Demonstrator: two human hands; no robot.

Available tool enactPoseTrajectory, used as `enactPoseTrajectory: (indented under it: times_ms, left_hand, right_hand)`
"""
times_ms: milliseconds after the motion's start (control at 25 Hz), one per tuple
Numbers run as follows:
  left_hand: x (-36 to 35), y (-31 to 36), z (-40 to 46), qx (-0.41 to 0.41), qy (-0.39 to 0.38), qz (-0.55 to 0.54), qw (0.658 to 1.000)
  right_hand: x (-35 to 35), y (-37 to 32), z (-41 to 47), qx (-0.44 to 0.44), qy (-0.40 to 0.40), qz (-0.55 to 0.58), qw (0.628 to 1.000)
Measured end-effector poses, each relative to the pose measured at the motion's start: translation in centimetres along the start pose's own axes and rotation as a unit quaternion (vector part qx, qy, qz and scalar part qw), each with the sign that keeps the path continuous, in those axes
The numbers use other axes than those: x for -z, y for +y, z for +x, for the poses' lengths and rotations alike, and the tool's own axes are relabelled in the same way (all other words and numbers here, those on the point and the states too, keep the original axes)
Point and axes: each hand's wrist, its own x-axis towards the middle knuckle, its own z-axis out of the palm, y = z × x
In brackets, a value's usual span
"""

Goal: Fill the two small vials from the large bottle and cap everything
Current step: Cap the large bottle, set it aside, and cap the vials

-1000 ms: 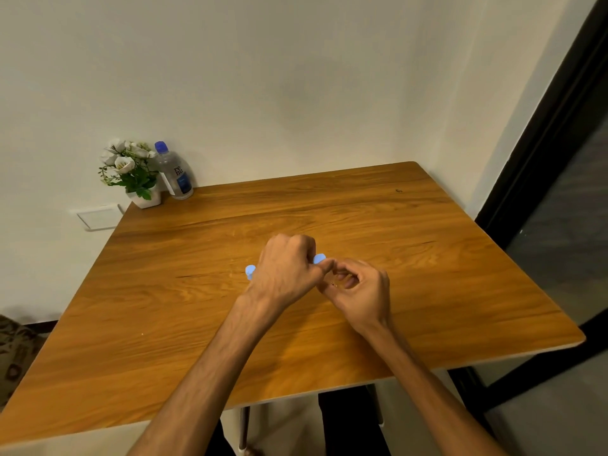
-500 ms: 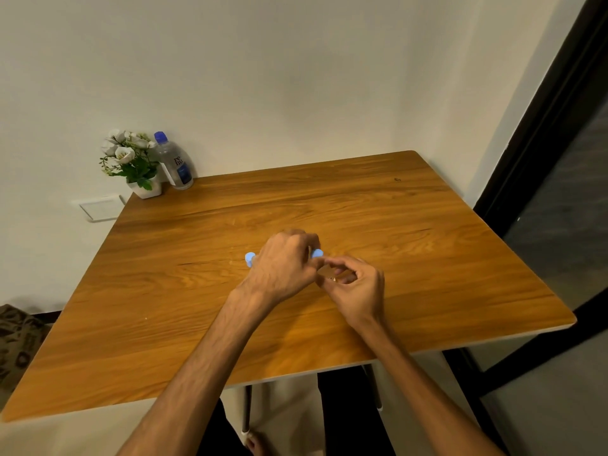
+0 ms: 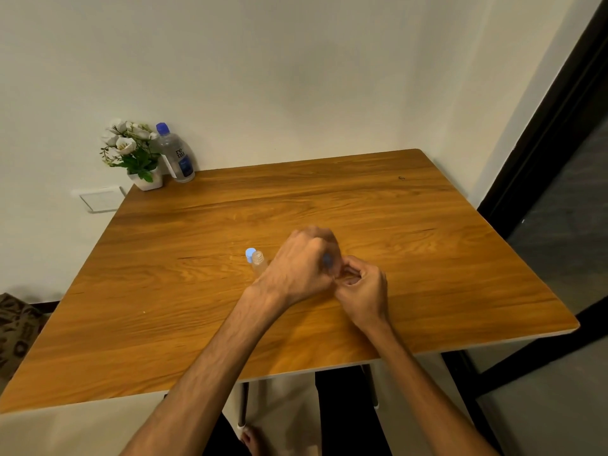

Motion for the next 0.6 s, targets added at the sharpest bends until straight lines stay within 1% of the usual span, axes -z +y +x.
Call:
enactPoseTrajectory:
  times_ms: [80,160,240,320,400,520,600]
  left_hand:
    - [0.0,0.4,0.1,-0.012,0.003,-0.031,0.999]
    - [-0.4,0.2,0.1,0.017,0.037,0.018,0.999]
    - [-0.8,-0.2,0.2,0.045,0.028,0.063,0.997]
    - [-0.6,-0.6,0.5,0.022,-0.010,0.052,0.998]
    - [-0.3,-0.8,0.8,-0.012,-0.028,0.059,0.998]
    - [-0.2,-0.8,0.9,-0.037,-0.024,0.058,0.997]
    - [-0.4,-0.9,0.5,-0.030,-0.014,0.047,0.998]
  right_hand:
    - [0.2,0.2,0.1,0.007,0.002,-0.019,1.000]
    - [0.2,0.2,0.1,0.003,-0.002,-0.016,1.000]
    - [0.4,-0.1,0.1,-0.001,-0.019,-0.015,1.000]
    - [0.6,-0.4,0.2,0.001,-0.041,-0.019,0.999]
    - [0.7,-0.2,0.4,-0.003,-0.054,-0.017,0.998]
    - [0.7,0.1,0.9,-0.017,-0.069,-0.022,0.997]
    - [0.7,0.3,0.9,-0.037,-0.071,-0.015,0.997]
